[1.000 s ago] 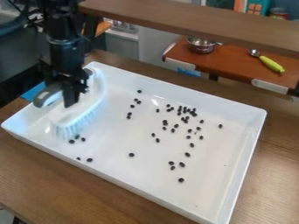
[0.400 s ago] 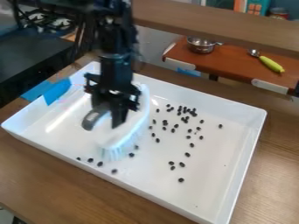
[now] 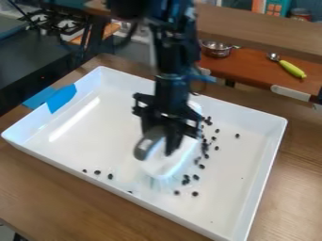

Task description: Sweep into pile

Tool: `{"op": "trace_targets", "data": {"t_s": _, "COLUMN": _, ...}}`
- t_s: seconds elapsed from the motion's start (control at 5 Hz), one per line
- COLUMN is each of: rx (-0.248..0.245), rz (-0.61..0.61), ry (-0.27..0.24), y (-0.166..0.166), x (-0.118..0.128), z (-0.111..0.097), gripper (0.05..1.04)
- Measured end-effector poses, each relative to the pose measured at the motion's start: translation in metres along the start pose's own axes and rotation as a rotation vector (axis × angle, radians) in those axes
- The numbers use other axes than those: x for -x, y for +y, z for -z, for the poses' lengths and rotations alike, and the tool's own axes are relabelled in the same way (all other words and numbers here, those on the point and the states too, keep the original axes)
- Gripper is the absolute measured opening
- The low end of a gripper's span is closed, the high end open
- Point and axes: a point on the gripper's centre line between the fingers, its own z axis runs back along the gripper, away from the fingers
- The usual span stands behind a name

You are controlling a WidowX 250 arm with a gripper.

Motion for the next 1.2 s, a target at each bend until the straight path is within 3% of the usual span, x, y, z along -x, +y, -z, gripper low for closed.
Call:
{"op": "trace_targets", "data": {"t_s": 0.4, "rx": 0.034, "rz": 0.025, "ry": -0.015, "y": -0.063, "x": 0.003, "z": -0.001, "gripper": 0.485}}
{"op": "trace_targets", "data": {"t_s": 0.6, "rx": 0.073, "rz": 0.008, "ry": -0.014, "y": -0.059, "x": -0.002, "z": -0.011, "gripper": 0.485}}
{"op": "trace_targets", "data": {"t_s": 0.8, "rx": 0.131, "rz": -0.06, "ry": -0.094, "y": -0.026, "x": -0.016, "z": -0.053, "gripper": 0.485}}
{"op": "trace_targets", "data": {"t_s": 1.0, "rx": 0.189, "rz": -0.109, "ry": -0.12, "y": 0.021, "x": -0.017, "z": -0.08, "gripper": 0.485}}
{"op": "trace_targets", "data": {"t_s": 1.2, "rx": 0.197, "rz": -0.125, "ry": -0.124, "y": 0.066, "x": -0.009, "z": -0.085, "gripper": 0.485}}
